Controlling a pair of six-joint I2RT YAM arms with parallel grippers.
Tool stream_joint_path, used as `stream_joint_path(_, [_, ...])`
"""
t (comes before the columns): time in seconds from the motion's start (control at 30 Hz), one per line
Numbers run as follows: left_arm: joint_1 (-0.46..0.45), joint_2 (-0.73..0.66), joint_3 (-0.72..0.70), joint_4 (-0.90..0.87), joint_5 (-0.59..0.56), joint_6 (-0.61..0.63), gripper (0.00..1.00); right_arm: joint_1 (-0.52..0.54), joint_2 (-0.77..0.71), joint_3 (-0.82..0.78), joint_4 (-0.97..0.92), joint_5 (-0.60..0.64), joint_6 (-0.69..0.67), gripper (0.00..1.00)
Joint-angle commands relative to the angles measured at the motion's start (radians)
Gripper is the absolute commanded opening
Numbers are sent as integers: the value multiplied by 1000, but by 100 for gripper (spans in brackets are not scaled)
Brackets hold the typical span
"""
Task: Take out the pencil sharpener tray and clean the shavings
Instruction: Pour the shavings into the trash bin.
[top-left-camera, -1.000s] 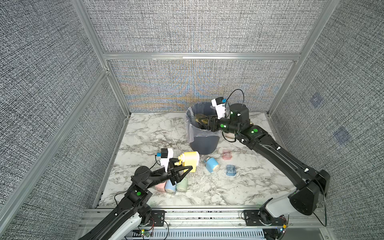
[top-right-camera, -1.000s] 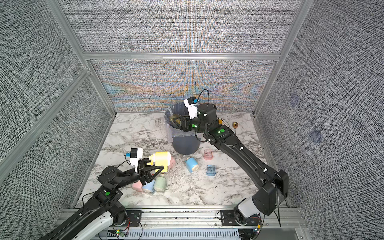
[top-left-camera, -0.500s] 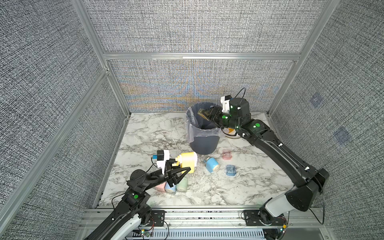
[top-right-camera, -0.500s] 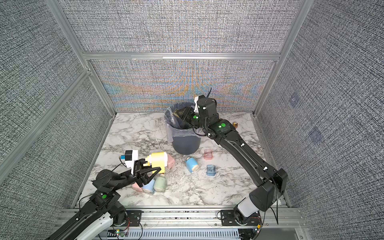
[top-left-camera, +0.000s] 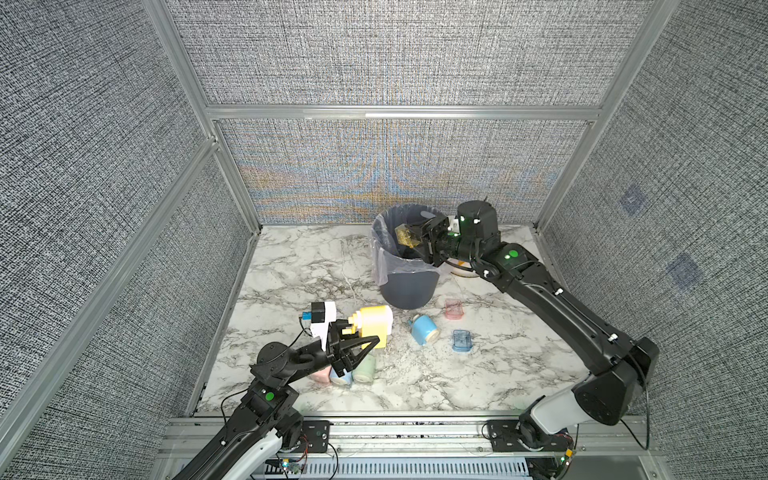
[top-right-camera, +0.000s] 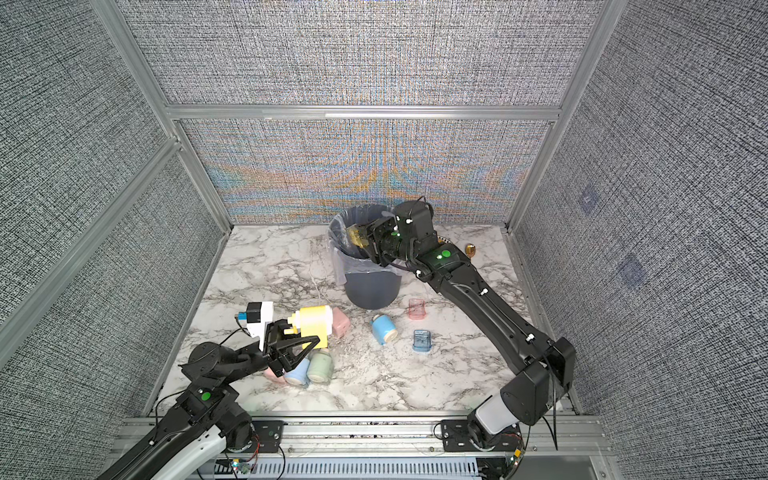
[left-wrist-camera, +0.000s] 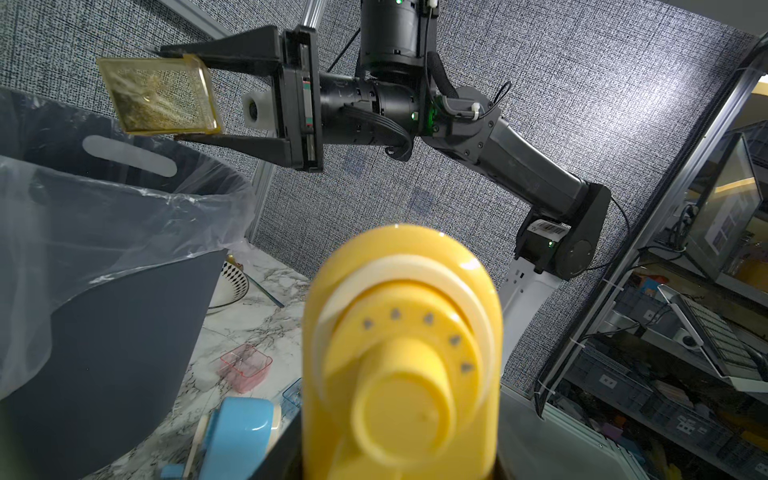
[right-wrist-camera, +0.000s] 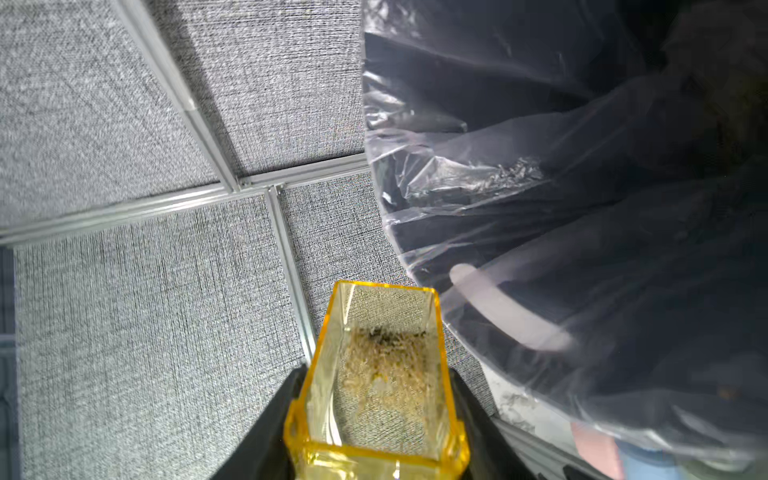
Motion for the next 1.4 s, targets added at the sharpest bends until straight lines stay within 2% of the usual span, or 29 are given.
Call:
stream_joint_path(0.0, [2, -1, 3, 27, -2, -8, 9, -4, 13, -8, 24, -23, 170, 9])
stream_joint_path(0.33, [1, 3, 12, 19, -4, -13, 9, -14, 73, -18, 91, -109, 276, 7])
stream_joint_path(0.53, [1, 16, 19, 22, -2, -11, 9, -21, 70, 76, 55, -96, 266, 7])
stream_joint_path(0.63, [1, 23, 19, 28, 1, -14, 9, -41, 25, -12, 80, -92, 277, 7])
stream_joint_path(0.77, [1, 14, 11, 26, -7, -15, 9, -71, -44, -231, 193, -120, 352, 7])
stream_joint_path(0.83, [1, 19, 11, 29, -7, -15, 9, -78, -51, -266, 208, -132, 366, 6])
stream_joint_path(1.17, [1, 32, 15, 47, -6, -26, 9, -82, 37, 37, 110, -152, 308, 5])
stream_joint_path(1.23, [1, 25, 13, 43, -8, -26, 9, -84, 31, 24, 111, -157, 310, 5])
stream_joint_path(1.37, [1, 14, 6, 34, -13, -26, 9, -92, -23, -119, 193, -169, 368, 4])
